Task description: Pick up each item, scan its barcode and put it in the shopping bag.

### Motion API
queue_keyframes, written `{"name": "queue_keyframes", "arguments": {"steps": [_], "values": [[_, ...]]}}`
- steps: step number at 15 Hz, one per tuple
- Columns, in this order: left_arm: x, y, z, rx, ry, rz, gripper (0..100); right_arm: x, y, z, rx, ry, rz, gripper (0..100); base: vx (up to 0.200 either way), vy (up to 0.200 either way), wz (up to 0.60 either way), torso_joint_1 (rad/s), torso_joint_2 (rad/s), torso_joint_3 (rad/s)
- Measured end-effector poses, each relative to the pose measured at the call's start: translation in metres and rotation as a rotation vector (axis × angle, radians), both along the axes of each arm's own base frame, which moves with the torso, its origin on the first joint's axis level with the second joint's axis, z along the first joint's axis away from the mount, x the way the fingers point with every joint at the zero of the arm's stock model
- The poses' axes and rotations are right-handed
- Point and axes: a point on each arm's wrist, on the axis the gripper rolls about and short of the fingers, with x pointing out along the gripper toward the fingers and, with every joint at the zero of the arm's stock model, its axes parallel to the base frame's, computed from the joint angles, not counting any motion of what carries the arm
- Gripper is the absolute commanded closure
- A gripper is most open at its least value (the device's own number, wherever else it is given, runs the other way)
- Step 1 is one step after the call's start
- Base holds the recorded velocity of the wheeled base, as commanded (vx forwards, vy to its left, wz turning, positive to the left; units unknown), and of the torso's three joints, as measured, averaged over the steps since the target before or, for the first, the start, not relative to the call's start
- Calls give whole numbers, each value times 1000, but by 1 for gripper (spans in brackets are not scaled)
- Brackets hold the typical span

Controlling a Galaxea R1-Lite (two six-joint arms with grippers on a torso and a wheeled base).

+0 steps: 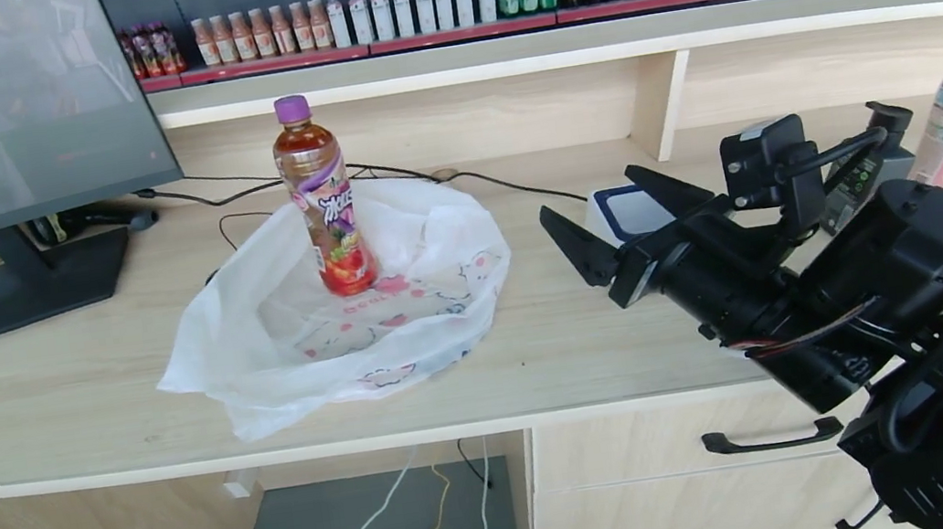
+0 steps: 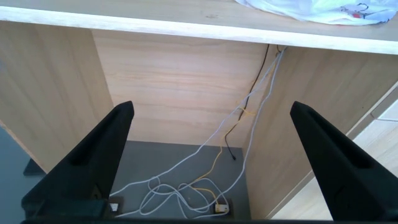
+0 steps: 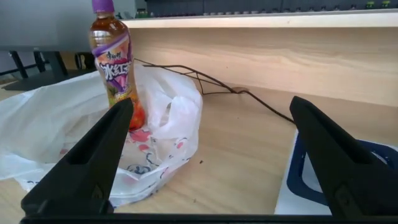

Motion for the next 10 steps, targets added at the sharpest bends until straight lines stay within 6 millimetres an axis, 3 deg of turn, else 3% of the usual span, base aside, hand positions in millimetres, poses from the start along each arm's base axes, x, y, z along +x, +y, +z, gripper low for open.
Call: {"name": "queue_keyframes", "arguments": {"steps": [4, 10], "values": [[0, 0, 0, 0, 0, 0, 0, -1, 0, -2, -5, 7, 1, 0, 0, -200, 0, -2, 1, -2], [0, 0, 0, 1, 0, -1, 0, -6, -3, -1, -7, 10, 4, 0, 0, 0, 0, 0, 0, 0]]}}
